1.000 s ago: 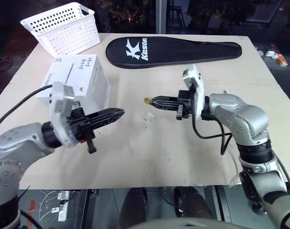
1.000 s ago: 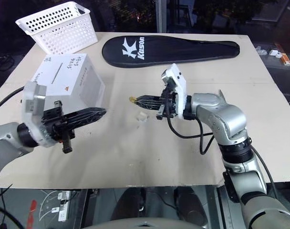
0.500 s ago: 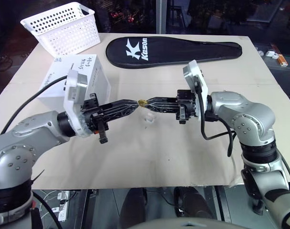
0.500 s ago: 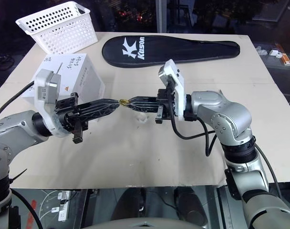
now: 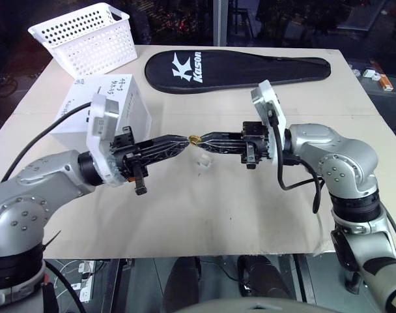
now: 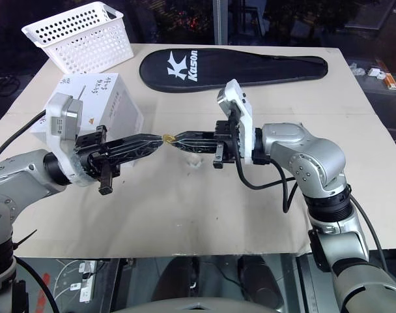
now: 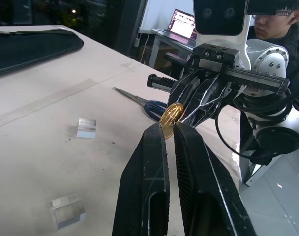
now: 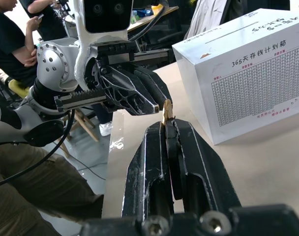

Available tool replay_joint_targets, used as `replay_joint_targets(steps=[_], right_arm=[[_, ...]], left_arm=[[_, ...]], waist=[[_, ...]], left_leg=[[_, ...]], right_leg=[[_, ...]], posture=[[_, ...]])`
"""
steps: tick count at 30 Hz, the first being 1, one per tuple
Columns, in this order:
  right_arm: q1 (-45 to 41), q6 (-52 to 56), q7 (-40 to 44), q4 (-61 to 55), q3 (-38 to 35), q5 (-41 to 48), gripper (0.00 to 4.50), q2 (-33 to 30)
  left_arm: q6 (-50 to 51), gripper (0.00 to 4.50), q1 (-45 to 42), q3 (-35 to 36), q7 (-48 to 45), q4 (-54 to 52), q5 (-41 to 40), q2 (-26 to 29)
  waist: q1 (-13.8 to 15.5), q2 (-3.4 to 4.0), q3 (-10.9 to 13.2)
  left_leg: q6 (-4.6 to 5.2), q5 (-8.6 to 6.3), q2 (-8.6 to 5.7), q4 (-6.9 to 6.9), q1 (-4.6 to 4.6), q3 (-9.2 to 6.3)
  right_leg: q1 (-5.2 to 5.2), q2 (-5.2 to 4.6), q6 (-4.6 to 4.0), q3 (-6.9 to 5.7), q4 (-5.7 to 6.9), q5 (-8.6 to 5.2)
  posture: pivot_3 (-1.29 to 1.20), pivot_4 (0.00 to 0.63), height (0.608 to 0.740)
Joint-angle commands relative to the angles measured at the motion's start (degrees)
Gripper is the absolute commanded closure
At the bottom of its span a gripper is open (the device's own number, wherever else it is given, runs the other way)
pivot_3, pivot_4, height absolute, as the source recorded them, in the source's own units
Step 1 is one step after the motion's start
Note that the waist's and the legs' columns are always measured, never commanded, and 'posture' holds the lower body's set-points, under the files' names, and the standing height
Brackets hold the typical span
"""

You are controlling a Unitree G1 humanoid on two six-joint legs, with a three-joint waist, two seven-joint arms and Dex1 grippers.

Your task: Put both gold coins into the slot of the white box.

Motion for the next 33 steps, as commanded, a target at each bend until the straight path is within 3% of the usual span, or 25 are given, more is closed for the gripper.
replay_joint_targets(steps=[1,33], right_arm=[[-1.77,-1.23,1.23,-2.05,-0.72,1.99,4.50,0.22],[-1.02,-1.41,1.58,-1.53,0.03,2.78,4.50,-0.27]], left_arm=[[-0.91,4.17,-0.20,0.75,-0.32,-0.50,-0.14,0.57],[0.26,4.17,-1.49,-0.44,1.74,-1.67,-5.46,0.61]], waist=[[0.00,0.00,0.00],[0.03,0.00,0.00]], left_leg=[[0.00,0.00,0.00,0.00,0.00,0.00],[0.00,0.00,0.00,0.00,-0.01,-0.04]], right_leg=[[0.00,0.00,0.00,0.00,0.00,0.00],[0.02,0.00,0.00,-0.04,-0.01,0.00]], posture=[[0.00,0.150,0.727],[0.00,0.150,0.727]])
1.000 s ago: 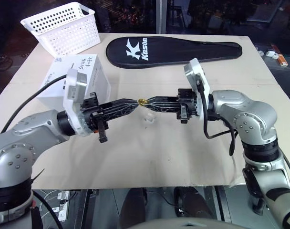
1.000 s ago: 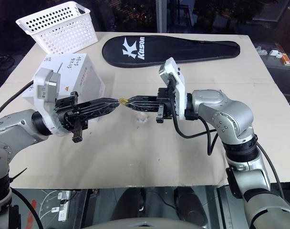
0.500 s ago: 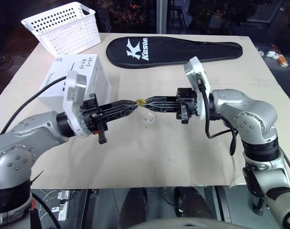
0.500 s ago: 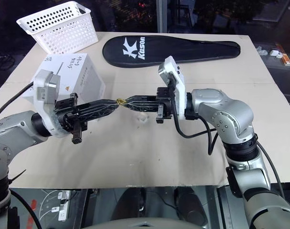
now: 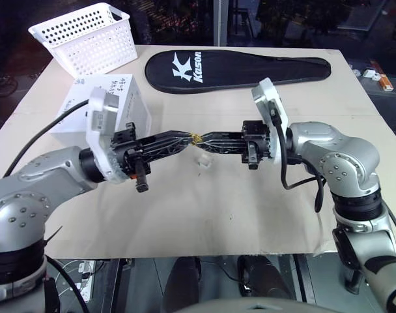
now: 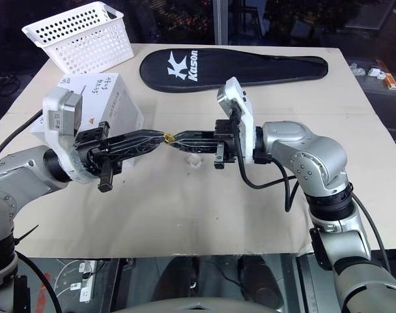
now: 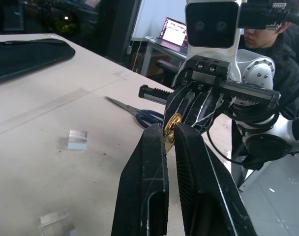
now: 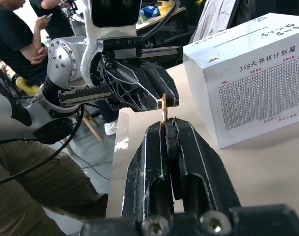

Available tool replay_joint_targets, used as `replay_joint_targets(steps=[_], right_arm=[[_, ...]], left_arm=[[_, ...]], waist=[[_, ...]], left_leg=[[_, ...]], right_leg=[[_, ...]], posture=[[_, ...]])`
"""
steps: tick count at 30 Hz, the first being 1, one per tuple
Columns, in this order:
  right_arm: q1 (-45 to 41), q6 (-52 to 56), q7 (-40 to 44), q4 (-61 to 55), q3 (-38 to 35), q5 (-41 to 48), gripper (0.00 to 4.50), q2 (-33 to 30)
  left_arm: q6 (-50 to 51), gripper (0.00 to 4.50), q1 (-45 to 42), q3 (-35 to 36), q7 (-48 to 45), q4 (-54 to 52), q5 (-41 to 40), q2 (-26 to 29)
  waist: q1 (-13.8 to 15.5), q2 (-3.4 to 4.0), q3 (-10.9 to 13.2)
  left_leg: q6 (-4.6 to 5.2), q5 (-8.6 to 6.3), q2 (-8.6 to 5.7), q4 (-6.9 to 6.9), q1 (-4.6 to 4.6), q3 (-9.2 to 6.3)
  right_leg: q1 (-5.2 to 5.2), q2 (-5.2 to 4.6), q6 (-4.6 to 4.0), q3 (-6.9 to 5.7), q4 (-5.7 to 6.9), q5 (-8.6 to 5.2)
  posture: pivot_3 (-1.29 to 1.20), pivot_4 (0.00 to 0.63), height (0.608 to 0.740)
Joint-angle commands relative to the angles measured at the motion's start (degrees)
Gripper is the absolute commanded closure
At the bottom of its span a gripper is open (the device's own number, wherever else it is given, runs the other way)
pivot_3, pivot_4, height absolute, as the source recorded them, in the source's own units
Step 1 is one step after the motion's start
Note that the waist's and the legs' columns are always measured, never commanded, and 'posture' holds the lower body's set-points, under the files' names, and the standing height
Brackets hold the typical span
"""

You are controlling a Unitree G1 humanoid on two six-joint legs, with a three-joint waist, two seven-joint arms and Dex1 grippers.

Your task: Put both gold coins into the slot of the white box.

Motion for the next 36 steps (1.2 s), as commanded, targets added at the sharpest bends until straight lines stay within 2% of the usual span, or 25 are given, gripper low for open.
replay_joint_targets(steps=[1,10,11,28,30,33,34,35,36], right_arm=[[-0.46,-0.61,0.67,-1.62,-0.44,1.83,4.50,0.50],[-0.33,0.00,1.12,-1.85,-0.76,2.81,4.50,0.25],[-0.33,0.06,1.17,-1.91,-0.75,2.94,4.50,0.22],[-0.29,-0.27,1.33,-2.15,-0.39,3.91,4.50,-0.70],[-0.55,0.98,0.70,-0.58,-2.26,6.18,4.50,0.26],[-0.56,-0.47,0.75,-0.75,-2.63,5.19,3.71,-0.02],[-0.43,-0.78,0.75,-0.90,-2.53,4.65,3.32,-0.28],[-0.29,-0.97,0.73,-0.89,-2.47,4.35,3.14,-0.47],[-0.17,-1.23,0.69,-0.82,-2.50,4.10,2.50,-0.63]], left_arm=[[-0.10,4.17,0.65,0.39,-0.54,-2.08,-1.28,0.71],[0.38,4.17,0.85,-0.05,-1.11,-2.29,-2.42,1.13],[0.41,4.34,0.77,-0.07,-1.06,-2.26,-2.61,1.08],[0.16,4.34,0.80,0.05,-1.30,-2.28,-4.21,1.14],[0.06,4.34,1.12,0.60,-0.93,-2.13,-4.59,1.02],[-0.02,4.50,1.83,1.54,-0.25,-2.14,-5.55,1.08],[-0.02,4.50,2.09,1.95,0.10,-2.17,-6.10,1.15],[-0.02,4.50,2.30,2.35,0.52,-2.16,-6.68,1.24],[-0.10,4.50,2.53,2.79,0.95,-2.15,-7.08,1.33]], waist=[[0.00,0.00,0.00],[0.01,0.00,0.00],[0.01,0.00,0.00],[0.01,0.00,0.00],[0.01,0.00,0.00],[0.00,0.00,0.00],[0.01,0.00,0.00],[0.03,0.00,0.00],[0.03,0.00,0.00]], left_leg=[[0.00,0.00,0.00,0.00,0.00,0.00],[0.00,0.00,0.00,0.00,0.00,0.00],[0.00,0.00,0.00,0.00,0.00,0.00],[0.00,0.00,0.00,0.00,0.00,-0.01],[0.00,0.00,0.00,0.00,0.00,-0.01],[0.00,0.00,0.00,0.00,0.00,-0.01],[0.00,0.00,0.00,0.00,0.00,-0.01],[0.00,0.00,0.00,0.00,-0.01,-0.01],[0.00,0.00,0.00,0.00,0.00,-0.01]], right_leg=[[0.00,0.00,0.00,0.00,0.00,0.00],[0.00,0.00,0.00,-0.01,0.00,0.00],[0.00,0.00,0.00,-0.01,0.00,0.00],[0.00,0.00,0.00,-0.01,0.00,0.00],[0.00,0.00,0.00,-0.01,-0.01,0.00],[0.00,0.00,0.00,-0.01,0.00,0.00],[0.00,0.00,0.00,-0.01,-0.01,0.00],[0.00,0.00,0.00,-0.01,-0.01,0.00],[0.01,0.00,0.00,-0.01,-0.01,0.00]], posture=[[0.00,0.150,0.727],[0.00,0.150,0.727],[0.00,0.150,0.727],[0.00,0.150,0.727],[0.00,0.150,0.727],[0.00,0.150,0.727],[0.00,0.150,0.727],[0.00,0.150,0.727],[0.00,0.150,0.727]])
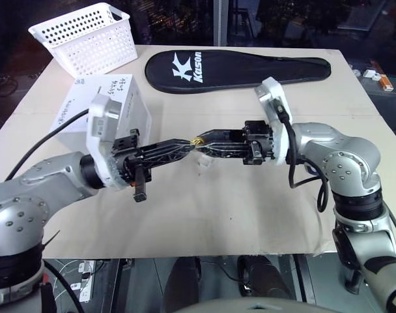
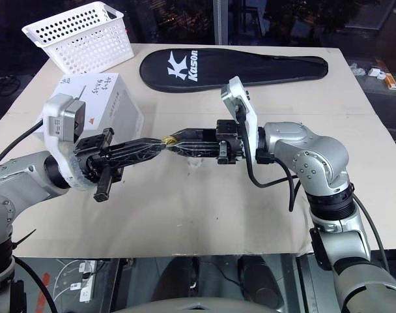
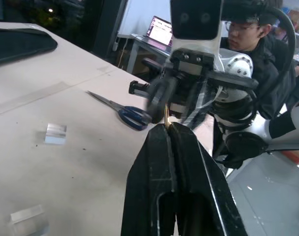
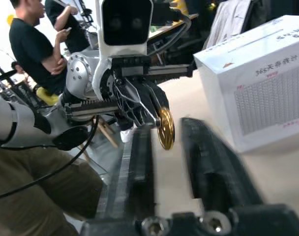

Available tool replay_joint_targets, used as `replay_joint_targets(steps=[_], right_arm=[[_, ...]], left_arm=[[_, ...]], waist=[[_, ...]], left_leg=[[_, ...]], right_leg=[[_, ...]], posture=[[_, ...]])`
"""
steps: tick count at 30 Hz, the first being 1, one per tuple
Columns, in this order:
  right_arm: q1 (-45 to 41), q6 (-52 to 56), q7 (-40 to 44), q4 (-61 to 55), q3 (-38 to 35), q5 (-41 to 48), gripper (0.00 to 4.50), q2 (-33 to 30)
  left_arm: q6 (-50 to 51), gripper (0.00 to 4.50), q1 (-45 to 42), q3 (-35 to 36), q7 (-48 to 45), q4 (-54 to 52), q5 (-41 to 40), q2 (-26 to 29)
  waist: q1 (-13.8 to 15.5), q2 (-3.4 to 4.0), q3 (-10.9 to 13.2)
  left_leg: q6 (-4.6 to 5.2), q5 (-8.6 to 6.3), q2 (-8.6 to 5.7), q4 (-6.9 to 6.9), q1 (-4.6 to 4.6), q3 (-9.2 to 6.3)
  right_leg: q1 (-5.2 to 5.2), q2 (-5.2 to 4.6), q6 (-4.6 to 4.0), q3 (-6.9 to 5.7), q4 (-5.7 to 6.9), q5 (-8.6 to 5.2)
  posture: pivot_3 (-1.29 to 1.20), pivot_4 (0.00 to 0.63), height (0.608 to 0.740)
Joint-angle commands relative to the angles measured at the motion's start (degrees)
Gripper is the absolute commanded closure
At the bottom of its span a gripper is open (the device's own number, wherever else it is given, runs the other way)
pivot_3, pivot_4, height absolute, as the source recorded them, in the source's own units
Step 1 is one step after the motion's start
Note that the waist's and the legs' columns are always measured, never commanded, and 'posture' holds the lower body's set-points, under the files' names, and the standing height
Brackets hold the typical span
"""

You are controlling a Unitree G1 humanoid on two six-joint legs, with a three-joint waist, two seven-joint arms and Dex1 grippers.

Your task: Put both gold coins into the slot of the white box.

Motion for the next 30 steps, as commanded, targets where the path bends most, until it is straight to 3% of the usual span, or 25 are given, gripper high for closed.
replay_joint_targets(steps=[1,5,6,10,15,18,22,24,30], right_arm=[[-0.27,-2.01,0.22,-1.43,-1.17,-0.21,2.06,-0.72],[0.14,-3.31,-0.16,-1.77,-2.24,-0.56,0.29,-1.67],[0.34,-3.92,-0.27,-2.14,-2.61,-0.79,0.08,-2.06],[0.71,-7.22,-1.20,-3.56,-3.59,-3.16,0.08,-3.36],[1.28,-11.82,-0.46,-5.92,-4.45,-6.58,0.08,-7.41],[1.39,-14.22,0.10,-6.17,-4.98,-8.54,0.08,-9.83],[1.21,-16.26,0.34,-6.04,-5.75,-9.26,0.08,-11.26],[1.05,-17.32,0.36,-5.80,-6.31,-9.58,0.08,-11.87],[1.27,-18.38,-0.81,-5.79,-6.30,-9.96,0.08,-11.49]], left_arm=[[-0.56,4.50,0.85,3.12,1.44,-1.43,-2.87,0.62],[-0.67,4.50,2.07,5.79,4.54,-0.91,-5.80,0.87],[-0.93,4.50,2.38,7.00,5.86,-0.47,-6.51,0.92],[-2.47,4.50,1.89,12.04,13.51,1.99,-8.77,1.44],[-4.52,4.50,-0.65,16.90,23.53,6.94,-0.04,5.31],[-2.24,4.50,-3.49,15.94,28.59,11.02,5.89,10.56],[6.91,4.50,-7.85,13.46,29.65,18.73,4.19,17.92],[10.92,4.50,-14.36,11.38,33.35,26.68,1.50,18.40],[17.54,4.50,-21.12,6.36,34.03,32.09,5.12,18.36]], waist=[[-0.01,0.00,0.00],[-0.04,0.00,0.00],[-0.02,0.00,0.00],[0.00,0.00,0.00],[0.16,0.00,0.01],[0.21,-0.01,0.01],[0.22,0.00,0.02],[0.25,0.04,0.05],[0.23,0.04,0.05]], left_leg=[[0.00,0.00,0.00,0.00,0.00,0.00],[0.00,0.00,0.00,0.00,0.00,0.00],[0.00,0.00,0.00,0.00,0.00,-0.01],[0.00,0.00,0.00,0.00,0.01,-0.01],[0.00,0.00,0.00,0.00,0.01,-0.03],[0.00,0.00,-0.02,0.00,0.02,-0.03],[0.00,0.00,-0.02,-0.01,0.00,-0.05],[0.00,0.00,-0.02,-0.03,0.02,-0.03],[-0.01,0.00,-0.03,-0.03,-0.03,-0.07]], right_leg=[[0.00,0.00,0.00,0.00,0.00,0.00],[0.00,0.00,0.00,0.00,0.00,0.00],[0.00,0.00,0.00,0.00,0.00,0.00],[0.01,-0.01,0.00,-0.01,0.00,0.00],[0.01,-0.01,0.00,-0.03,-0.02,0.00],[0.04,-0.01,0.00,-0.04,-0.04,0.00],[0.03,-0.01,0.00,-0.08,-0.04,0.00],[0.03,-0.02,0.01,-0.08,-0.04,-0.01],[0.03,-0.03,0.00,-0.13,-0.04,-0.01]], posture=[[0.00,0.150,0.727],[0.00,0.150,0.727],[0.00,0.150,0.727],[0.00,0.150,0.727],[0.00,0.150,0.727],[0.00,0.150,0.727],[0.00,0.150,0.727],[0.00,0.150,0.727],[0.00,0.150,0.727]])
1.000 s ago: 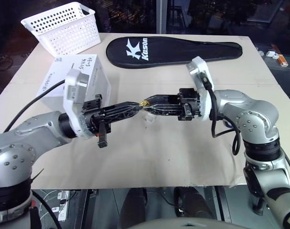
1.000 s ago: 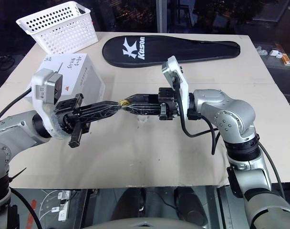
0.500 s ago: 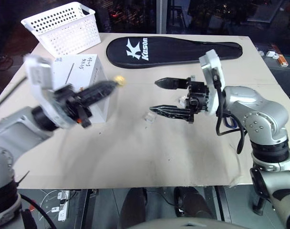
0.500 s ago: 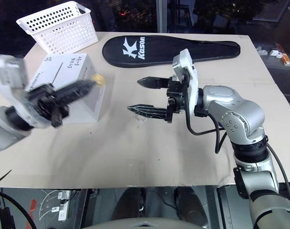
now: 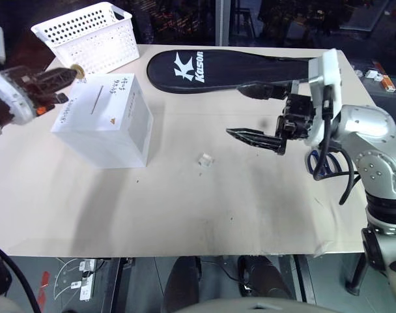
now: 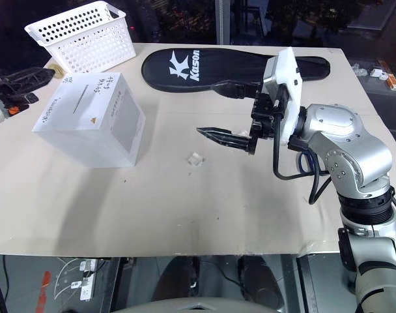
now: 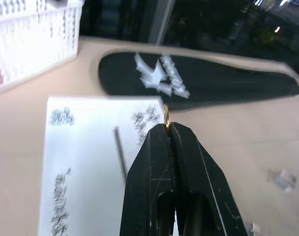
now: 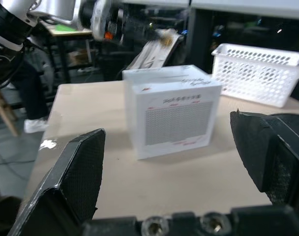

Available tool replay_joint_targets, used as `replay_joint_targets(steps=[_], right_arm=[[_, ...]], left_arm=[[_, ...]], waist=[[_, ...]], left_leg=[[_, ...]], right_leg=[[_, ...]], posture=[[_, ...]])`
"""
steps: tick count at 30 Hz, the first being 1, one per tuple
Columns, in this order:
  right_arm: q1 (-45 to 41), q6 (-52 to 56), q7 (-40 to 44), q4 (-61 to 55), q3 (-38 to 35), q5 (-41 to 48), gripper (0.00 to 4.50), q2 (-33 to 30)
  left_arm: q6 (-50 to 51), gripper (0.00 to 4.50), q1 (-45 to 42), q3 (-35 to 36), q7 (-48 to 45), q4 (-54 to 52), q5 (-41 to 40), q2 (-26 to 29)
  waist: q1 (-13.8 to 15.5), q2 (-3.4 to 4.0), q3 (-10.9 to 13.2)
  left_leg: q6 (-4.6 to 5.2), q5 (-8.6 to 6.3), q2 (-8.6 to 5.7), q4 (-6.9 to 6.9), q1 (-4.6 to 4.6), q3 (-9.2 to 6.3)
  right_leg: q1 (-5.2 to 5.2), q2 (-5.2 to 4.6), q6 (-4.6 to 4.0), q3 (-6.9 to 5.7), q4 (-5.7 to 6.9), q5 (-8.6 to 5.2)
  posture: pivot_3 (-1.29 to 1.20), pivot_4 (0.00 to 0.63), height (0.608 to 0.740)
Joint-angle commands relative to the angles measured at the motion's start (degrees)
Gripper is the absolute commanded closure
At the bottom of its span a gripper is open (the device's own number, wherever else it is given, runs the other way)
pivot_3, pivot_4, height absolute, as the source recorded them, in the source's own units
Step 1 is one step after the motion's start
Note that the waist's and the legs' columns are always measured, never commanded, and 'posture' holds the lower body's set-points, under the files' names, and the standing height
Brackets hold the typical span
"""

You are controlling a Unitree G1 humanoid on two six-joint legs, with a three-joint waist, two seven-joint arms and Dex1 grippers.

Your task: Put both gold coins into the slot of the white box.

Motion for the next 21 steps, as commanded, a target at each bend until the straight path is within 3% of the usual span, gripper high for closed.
replay_joint_targets(steps=[1,20,21], right_arm=[[-0.35,-1.41,-0.81,-1.99,-1.30,-0.21,0.08,-0.02],[1.85,-1.41,-1.94,-3.85,-1.49,-0.77,0.08,-0.72],[1.85,-1.38,-1.91,-3.86,-1.55,-0.70,0.03,-0.75]], left_arm=[[2.61,4.50,-3.54,-0.44,1.05,2.52,2.29,0.20],[8.66,4.50,-6.83,-4.35,-1.10,1.59,16.55,-4.53],[8.58,4.23,-6.98,-3.64,-0.93,0.89,16.72,-5.09]], waist=[[-0.09,0.00,0.00],[-0.14,-0.01,-0.01],[-0.12,-0.01,0.00]], left_leg=[[-0.01,0.00,0.00,0.00,-0.01,0.00],[-0.04,0.03,-0.01,0.02,0.02,-0.01],[-0.05,0.03,-0.01,0.02,0.02,-0.01]], right_leg=[[-0.01,0.00,0.00,0.00,0.01,0.00],[-0.01,-0.01,-0.01,0.00,0.08,0.00],[-0.01,-0.01,-0.01,0.00,0.08,0.00]], posture=[[0.00,0.150,0.727],[0.00,0.150,0.727],[0.00,0.150,0.727]])
